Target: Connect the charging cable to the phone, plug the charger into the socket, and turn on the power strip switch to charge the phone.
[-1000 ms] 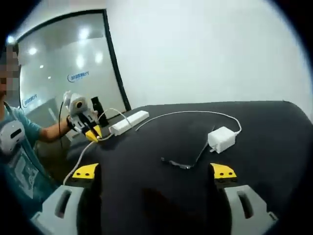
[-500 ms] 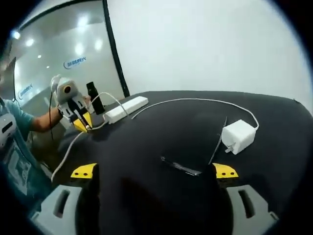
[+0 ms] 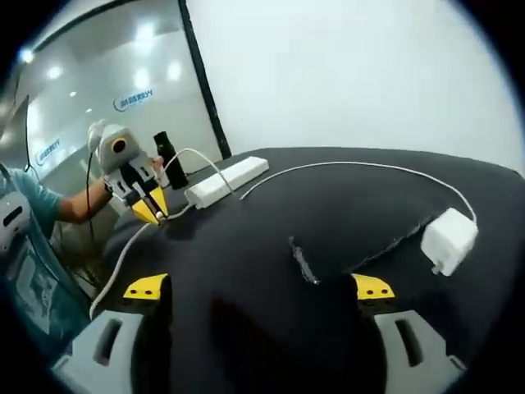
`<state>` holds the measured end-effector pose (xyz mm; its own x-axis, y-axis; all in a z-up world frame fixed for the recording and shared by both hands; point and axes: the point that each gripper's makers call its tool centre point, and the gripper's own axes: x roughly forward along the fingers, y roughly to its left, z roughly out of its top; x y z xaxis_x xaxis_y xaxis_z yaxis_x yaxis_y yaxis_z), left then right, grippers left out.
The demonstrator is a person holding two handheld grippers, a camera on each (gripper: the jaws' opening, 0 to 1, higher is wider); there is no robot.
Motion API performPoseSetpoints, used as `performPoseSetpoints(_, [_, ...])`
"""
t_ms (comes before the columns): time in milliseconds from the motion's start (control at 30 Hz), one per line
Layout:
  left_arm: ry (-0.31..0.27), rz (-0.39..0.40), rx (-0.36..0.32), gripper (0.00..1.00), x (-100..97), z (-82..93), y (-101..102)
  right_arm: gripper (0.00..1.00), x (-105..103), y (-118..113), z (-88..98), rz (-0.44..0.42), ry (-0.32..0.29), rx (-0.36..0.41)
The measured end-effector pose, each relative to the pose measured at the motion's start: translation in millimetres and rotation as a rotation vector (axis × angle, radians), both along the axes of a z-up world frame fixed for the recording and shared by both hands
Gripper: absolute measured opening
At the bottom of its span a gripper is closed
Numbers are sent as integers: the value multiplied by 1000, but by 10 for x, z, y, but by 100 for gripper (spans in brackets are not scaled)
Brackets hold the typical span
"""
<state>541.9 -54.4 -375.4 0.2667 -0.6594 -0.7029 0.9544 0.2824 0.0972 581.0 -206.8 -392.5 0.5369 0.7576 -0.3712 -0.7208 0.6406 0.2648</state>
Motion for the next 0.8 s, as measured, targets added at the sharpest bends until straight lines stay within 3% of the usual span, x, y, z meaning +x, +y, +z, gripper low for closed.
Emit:
performPoseSetpoints(400, [-5, 3, 14, 4, 45, -39, 101, 80, 273, 372, 0, 20, -14, 30])
performPoseSetpoints(467, [-6, 3, 14, 4, 59, -41, 109, 80, 258, 306, 94, 37, -47, 25])
performPoseSetpoints(533, [-4, -1, 9, 4, 61, -41, 108, 80, 383, 137, 357, 5, -112, 68])
performPoseSetpoints(567, [-4, -7, 9, 4, 62, -45, 106, 79, 545, -14, 541, -53, -146, 103])
performPoseSetpoints(667, [-8, -16, 14, 4, 65, -54, 100, 79, 917, -344, 745, -119, -142, 89])
performPoseSetpoints(733, [-10, -21, 14, 4, 87, -49, 98, 84, 1024, -411, 749, -45, -80, 62])
performPoseSetpoints(800, [-10, -23, 15, 4, 89, -46, 92, 91, 1085, -421, 745, 21, -56, 38])
